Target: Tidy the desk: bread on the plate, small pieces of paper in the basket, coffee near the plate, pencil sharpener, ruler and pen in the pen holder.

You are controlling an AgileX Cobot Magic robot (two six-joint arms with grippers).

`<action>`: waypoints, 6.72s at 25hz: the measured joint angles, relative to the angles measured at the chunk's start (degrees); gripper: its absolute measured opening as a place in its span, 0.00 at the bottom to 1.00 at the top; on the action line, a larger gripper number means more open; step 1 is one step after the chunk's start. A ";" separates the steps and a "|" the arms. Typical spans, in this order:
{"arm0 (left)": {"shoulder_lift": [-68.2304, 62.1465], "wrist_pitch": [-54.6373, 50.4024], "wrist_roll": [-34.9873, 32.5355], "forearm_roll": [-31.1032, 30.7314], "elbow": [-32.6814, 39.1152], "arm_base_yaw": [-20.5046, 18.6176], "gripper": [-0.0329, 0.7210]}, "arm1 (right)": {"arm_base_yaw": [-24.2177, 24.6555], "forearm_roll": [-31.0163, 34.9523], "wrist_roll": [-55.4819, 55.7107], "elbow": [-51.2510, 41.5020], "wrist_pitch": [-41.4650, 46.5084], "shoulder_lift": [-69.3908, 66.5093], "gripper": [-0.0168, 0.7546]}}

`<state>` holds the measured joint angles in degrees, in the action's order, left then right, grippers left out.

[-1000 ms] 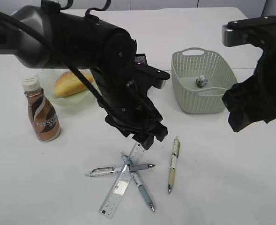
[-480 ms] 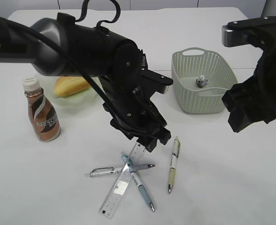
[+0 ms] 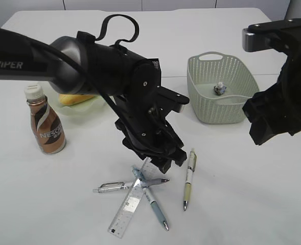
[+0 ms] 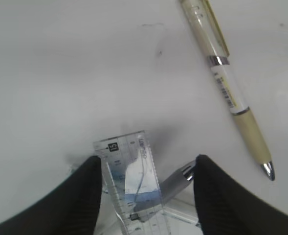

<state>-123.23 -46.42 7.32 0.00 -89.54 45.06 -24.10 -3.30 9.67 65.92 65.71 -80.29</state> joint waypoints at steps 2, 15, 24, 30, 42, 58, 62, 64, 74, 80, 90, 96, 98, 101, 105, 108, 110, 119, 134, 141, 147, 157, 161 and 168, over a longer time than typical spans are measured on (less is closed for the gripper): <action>-0.28 0.54 0.20 0.00 0.00 0.00 0.62 | 0.00 0.00 0.00 0.00 0.00 0.00 0.65; -0.27 2.13 1.51 0.00 0.00 -2.04 0.62 | 0.00 0.19 0.00 0.00 0.11 0.00 0.65; -0.27 2.22 1.63 0.00 0.00 -2.04 0.62 | 0.00 0.23 0.00 0.00 0.22 0.00 0.65; -1.16 2.22 1.63 0.74 0.00 -2.04 0.62 | 0.00 0.23 -0.11 0.00 0.22 0.00 0.65; -2.21 2.24 1.63 0.88 0.00 -2.04 0.62 | 0.00 0.23 -0.11 0.00 0.30 0.00 0.65; -2.21 3.02 1.63 0.98 0.00 -2.04 0.62 | 0.00 0.23 -0.11 0.00 0.30 0.00 0.65; -2.21 3.14 1.63 1.09 0.00 -2.04 0.62 | 0.00 0.23 -0.11 0.00 0.34 0.00 0.65; -2.21 3.14 1.75 1.17 0.00 -2.04 0.62 | 0.00 0.23 -0.11 0.00 0.34 0.00 0.65; -2.21 3.14 1.88 1.21 0.00 -2.04 0.62 | 0.00 0.23 -0.11 0.00 0.90 0.00 0.65; -2.21 2.80 1.88 1.80 0.00 -2.04 0.62 | 0.00 0.23 -0.11 0.00 0.99 0.00 0.65; -4.02 2.10 2.00 2.60 -0.05 -2.04 0.62 | 0.00 0.23 -0.21 0.00 1.13 0.00 0.65; -4.15 2.10 2.00 2.64 -0.05 -2.04 0.56 | 0.00 0.23 -0.21 0.00 1.13 0.00 0.65; -4.15 2.10 2.00 2.64 -0.05 -2.04 0.50 | 0.00 0.23 -0.21 0.00 1.13 0.00 0.65; -4.15 2.10 2.00 2.64 -0.05 -2.04 0.42 | 0.00 0.23 -0.21 0.00 1.13 0.00 0.65; -4.15 2.33 2.00 2.64 -0.05 -2.04 0.40 | 0.00 0.23 -0.21 0.00 1.13 0.00 0.65; -4.15 2.55 2.00 2.64 -0.05 -2.04 0.39 | 0.00 0.23 -0.21 0.00 1.13 0.00 0.65; -4.15 2.55 2.02 2.64 -0.05 -2.04 0.39 | 0.00 0.23 -0.21 0.00 1.13 0.00 0.65; -4.03 2.57 2.02 2.29 -0.05 -2.04 0.39 | 0.00 0.23 -0.21 0.00 1.24 0.00 0.65; -3.78 -6.74 2.02 1.51 -9.21 -2.04 0.39 | 0.00 0.23 -0.21 0.00 1.24 0.00 0.65; -3.78 -10.73 2.02 -1.47 -15.72 -2.04 0.39 | 0.00 0.23 -0.21 0.00 1.24 0.00 0.65; -3.78 -11.41 2.02 -5.68 -22.21 -2.04 0.39 | 0.00 0.23 -0.21 0.00 1.24 0.00 0.65; -3.78 -5.28 2.02 -11.14 -26.05 -2.04 0.39 | 0.00 0.32 -0.21 0.00 1.37 0.00 0.65; -3.78 -0.26 2.02 -13.42 -26.05 -2.04 0.39 | 0.00 0.32 -0.21 0.00 1.37 0.00 0.65; -3.78 10.12 5.22 -20.13 -26.05 -2.45 0.39 | 0.00 0.32 -0.21 0.00 1.37 0.00 0.65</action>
<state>-127.01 -36.31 12.54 -20.13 -115.59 42.60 -24.10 -2.97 9.46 65.92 67.08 -80.29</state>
